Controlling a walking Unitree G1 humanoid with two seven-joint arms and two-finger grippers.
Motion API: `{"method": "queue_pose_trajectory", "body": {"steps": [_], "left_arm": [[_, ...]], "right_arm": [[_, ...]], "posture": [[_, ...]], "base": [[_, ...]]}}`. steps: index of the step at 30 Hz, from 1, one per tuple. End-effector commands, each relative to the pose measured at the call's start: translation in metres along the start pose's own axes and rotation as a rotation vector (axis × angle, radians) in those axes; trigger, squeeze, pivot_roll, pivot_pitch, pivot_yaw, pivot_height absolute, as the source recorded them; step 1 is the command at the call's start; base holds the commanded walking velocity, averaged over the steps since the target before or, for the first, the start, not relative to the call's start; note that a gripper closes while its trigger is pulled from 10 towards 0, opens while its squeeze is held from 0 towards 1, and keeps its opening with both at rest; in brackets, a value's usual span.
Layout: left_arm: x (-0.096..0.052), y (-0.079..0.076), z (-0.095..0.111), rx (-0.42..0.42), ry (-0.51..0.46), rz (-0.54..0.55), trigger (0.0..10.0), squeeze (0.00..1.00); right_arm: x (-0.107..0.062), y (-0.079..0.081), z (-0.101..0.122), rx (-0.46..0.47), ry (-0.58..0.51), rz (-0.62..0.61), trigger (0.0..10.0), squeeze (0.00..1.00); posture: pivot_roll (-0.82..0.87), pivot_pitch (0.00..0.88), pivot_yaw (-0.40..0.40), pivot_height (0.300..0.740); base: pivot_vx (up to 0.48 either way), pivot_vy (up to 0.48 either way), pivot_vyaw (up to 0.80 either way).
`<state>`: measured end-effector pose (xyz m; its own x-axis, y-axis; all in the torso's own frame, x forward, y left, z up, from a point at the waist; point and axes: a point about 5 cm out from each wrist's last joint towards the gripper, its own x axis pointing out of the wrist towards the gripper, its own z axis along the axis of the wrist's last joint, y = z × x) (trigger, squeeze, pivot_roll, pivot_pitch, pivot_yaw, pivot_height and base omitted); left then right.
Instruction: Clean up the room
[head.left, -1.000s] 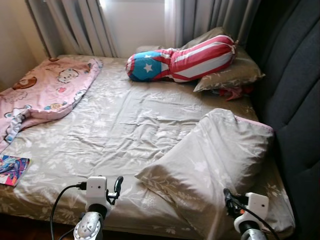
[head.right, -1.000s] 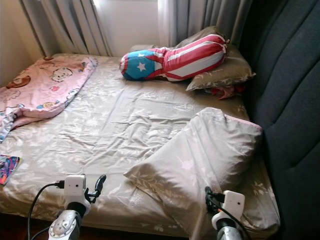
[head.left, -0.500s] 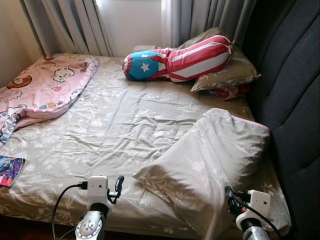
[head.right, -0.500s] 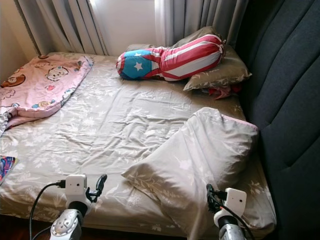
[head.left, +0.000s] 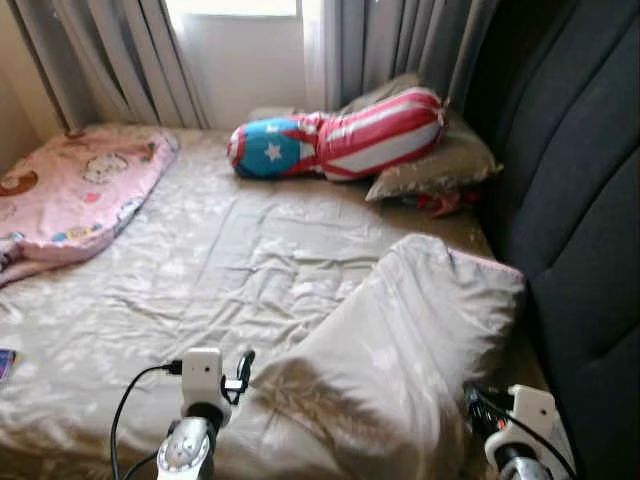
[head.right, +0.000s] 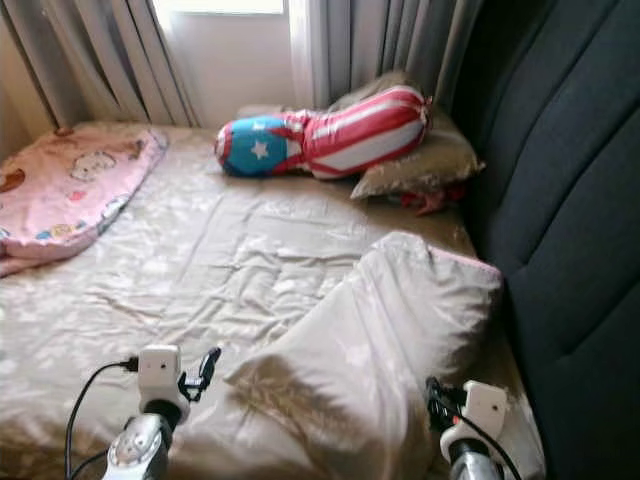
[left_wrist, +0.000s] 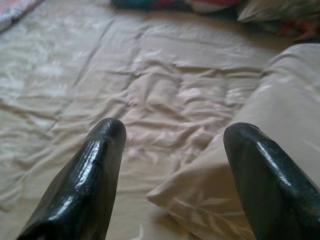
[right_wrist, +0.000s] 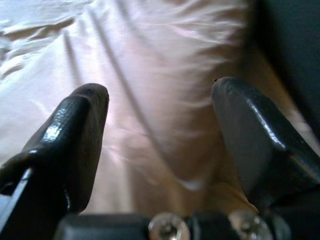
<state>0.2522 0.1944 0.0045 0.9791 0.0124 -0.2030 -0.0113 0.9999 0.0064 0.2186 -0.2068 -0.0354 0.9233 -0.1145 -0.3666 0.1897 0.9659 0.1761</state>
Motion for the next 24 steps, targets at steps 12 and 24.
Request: {"method": "queue_pose_trajectory", "body": {"steps": [12, 24], "left_arm": [[0.002, 0.004, 0.003, -0.018, 0.004, 0.011, 10.0, 0.0], [0.006, 0.009, 0.011, -0.004, -0.013, 0.001, 10.0, 0.0]], "right_arm": [[0.003, 0.001, -0.001, -0.004, 0.042, 0.056, 10.0, 0.0], [0.012, 0.029, -0.003, -0.057, 0.102, 0.139, 10.0, 0.0]], "posture": [[-0.03, 0.0, -0.052, 0.705], [-0.01, 0.0, -0.041, 0.692]], "base": [[0.0, 0.0, 0.0], [0.0, 0.0, 0.0]]}}
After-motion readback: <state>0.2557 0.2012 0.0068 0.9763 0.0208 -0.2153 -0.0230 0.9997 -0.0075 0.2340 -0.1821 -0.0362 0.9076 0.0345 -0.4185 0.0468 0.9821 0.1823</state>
